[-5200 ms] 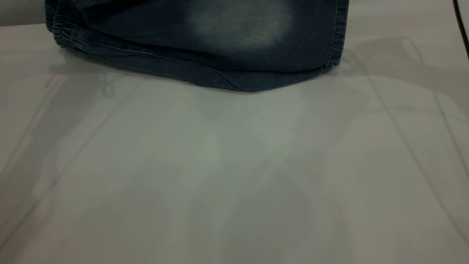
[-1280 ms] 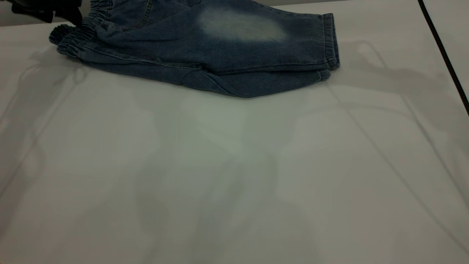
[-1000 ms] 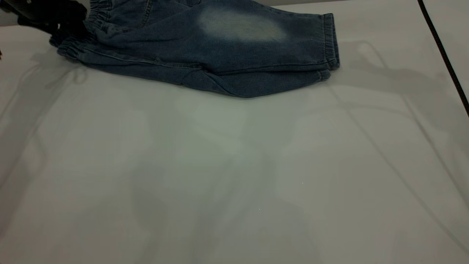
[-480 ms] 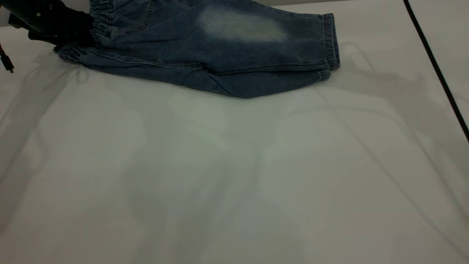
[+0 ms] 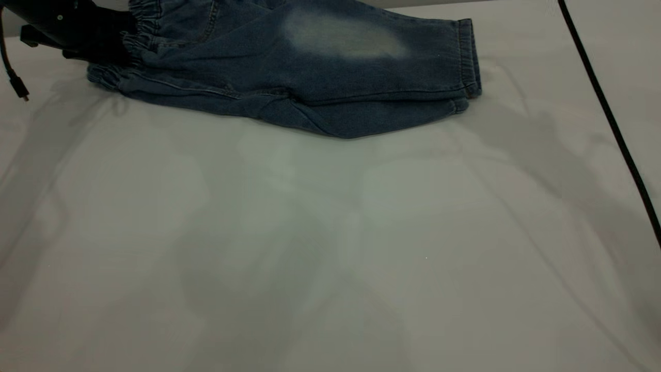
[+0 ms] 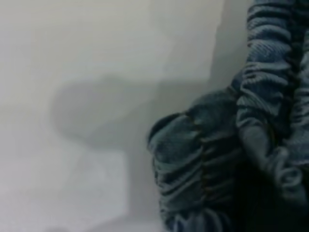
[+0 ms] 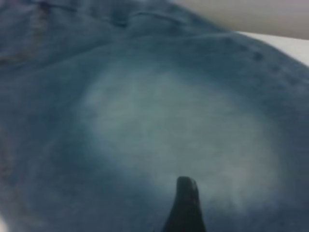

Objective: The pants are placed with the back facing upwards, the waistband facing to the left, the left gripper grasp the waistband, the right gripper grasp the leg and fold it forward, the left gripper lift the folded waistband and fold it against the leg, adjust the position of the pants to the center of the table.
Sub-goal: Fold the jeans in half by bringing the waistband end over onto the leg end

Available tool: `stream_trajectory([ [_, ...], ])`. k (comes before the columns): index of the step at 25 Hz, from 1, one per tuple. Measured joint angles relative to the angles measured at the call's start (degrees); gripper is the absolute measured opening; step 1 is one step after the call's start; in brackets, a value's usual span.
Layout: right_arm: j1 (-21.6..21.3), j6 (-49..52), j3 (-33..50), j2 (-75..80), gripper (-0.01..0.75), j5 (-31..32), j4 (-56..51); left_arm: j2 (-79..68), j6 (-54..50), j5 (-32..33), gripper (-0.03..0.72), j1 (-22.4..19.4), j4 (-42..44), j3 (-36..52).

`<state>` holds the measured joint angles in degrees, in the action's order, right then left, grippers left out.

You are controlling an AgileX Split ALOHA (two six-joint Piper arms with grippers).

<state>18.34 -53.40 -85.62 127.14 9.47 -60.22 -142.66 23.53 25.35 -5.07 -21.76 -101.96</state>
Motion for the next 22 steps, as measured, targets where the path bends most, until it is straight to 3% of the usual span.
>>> stream_trajectory([
  [4,0.0,-0.7,-1.8,3.1,0.508,-2.1,0.1,0.1,0.0,1.9,0.097,0.1,-0.1,0.0],
  [13,0.1,-1.2,-8.8,9.1,0.508,3.2,0.9,4.6,-0.1,12.1,0.097,0.1,1.0,0.2],
  [22,1.2,-0.8,-9.0,13.7,0.508,8.1,5.0,11.5,0.4,17.9,0.097,0.1,0.7,0.0],
])
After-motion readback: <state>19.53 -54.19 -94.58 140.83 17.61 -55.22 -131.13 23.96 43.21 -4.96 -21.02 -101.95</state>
